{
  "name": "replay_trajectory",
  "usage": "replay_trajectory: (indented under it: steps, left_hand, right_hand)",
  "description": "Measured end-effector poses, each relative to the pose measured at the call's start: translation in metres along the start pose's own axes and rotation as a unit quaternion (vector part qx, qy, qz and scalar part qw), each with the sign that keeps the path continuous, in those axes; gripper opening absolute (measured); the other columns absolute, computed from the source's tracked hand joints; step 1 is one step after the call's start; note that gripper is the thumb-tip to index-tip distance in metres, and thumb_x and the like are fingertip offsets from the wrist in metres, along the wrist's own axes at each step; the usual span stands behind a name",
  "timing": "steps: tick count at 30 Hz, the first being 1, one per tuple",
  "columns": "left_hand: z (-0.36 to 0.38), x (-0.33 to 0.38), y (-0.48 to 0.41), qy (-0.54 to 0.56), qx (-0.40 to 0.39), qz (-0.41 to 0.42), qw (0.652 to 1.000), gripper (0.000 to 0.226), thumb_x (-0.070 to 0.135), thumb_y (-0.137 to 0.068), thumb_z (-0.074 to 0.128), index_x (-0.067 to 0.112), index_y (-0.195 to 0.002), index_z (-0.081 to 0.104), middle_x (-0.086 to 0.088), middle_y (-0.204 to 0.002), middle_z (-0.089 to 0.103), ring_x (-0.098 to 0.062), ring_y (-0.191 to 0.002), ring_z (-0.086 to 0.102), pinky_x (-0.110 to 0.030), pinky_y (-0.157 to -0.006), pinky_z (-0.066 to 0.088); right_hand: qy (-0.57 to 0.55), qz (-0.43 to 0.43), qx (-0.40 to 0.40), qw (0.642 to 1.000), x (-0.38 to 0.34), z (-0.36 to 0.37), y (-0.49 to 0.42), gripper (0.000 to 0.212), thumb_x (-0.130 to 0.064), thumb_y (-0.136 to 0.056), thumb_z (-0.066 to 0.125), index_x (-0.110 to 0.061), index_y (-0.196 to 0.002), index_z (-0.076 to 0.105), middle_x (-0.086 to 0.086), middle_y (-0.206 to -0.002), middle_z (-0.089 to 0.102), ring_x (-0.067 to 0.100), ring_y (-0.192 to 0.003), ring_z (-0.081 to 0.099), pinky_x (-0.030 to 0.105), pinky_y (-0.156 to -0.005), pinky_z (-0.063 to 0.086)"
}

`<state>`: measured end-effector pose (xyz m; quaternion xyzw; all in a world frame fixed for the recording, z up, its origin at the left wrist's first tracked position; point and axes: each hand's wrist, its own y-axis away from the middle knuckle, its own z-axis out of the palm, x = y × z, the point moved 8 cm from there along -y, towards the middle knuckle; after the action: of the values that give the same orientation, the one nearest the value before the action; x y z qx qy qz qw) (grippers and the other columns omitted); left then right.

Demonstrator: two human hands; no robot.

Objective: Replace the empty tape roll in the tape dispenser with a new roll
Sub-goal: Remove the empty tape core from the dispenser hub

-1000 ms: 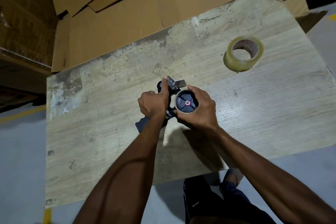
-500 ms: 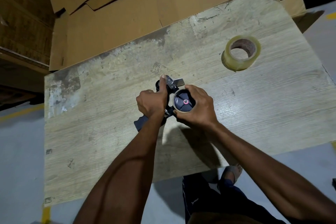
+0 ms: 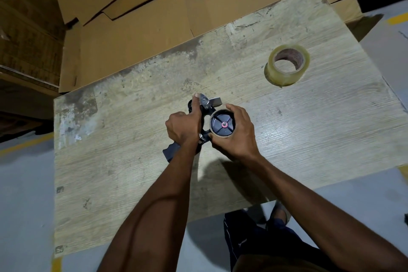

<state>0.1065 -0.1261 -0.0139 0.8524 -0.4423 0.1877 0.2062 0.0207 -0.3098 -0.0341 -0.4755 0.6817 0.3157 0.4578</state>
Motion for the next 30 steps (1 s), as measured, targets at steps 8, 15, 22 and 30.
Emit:
replay_trajectory:
  steps: [8,15,22,30]
  left_hand:
    - [-0.007,-0.005,0.013,-0.040,-0.043,0.001,0.998,0.099,0.099,-0.072,0.039,0.005,-0.073,0.068,-0.010,-0.081,0.069,-0.029,-0.079,0.064,-0.034,-0.061,0.044]
    - [-0.001,-0.014,0.017,-0.050,-0.072,-0.043,0.995,0.109,0.104,-0.066,0.034,0.003,-0.081,0.071,-0.011,-0.088,0.069,-0.030,-0.084,0.062,-0.036,-0.066,0.048]
    - [-0.006,-0.016,0.012,-0.009,-0.046,-0.063,0.997,0.115,0.108,-0.054,0.039,0.001,-0.083,0.071,-0.014,-0.094,0.069,-0.032,-0.094,0.067,-0.045,-0.078,0.060]
    - [-0.014,-0.007,0.024,0.030,0.013,-0.030,0.999,0.086,0.094,-0.066,0.059,0.009,-0.057,0.048,-0.007,-0.060,0.054,-0.024,-0.065,0.054,-0.035,-0.052,0.033]
  right_hand:
    - [-0.012,0.016,0.017,1.000,-0.003,-0.001,0.000,0.087,-0.033,-0.061,0.094,-0.017,-0.137,0.053,-0.003,-0.132,0.059,0.019,-0.124,0.055,0.039,-0.103,0.050]
    - [0.005,-0.019,0.010,1.000,0.002,-0.003,-0.005,0.079,-0.039,-0.061,0.089,-0.019,-0.130,0.057,-0.005,-0.126,0.062,0.016,-0.119,0.057,0.036,-0.098,0.050]
    - [0.035,-0.105,-0.039,0.993,-0.010,-0.003,-0.018,0.074,-0.039,-0.059,0.089,-0.013,-0.122,0.062,0.003,-0.116,0.062,0.022,-0.109,0.057,0.041,-0.092,0.051]
    - [0.011,-0.067,0.008,0.998,-0.010,-0.011,-0.003,0.070,-0.033,-0.060,0.089,-0.016,-0.121,0.060,-0.003,-0.116,0.058,0.018,-0.109,0.054,0.036,-0.092,0.049]
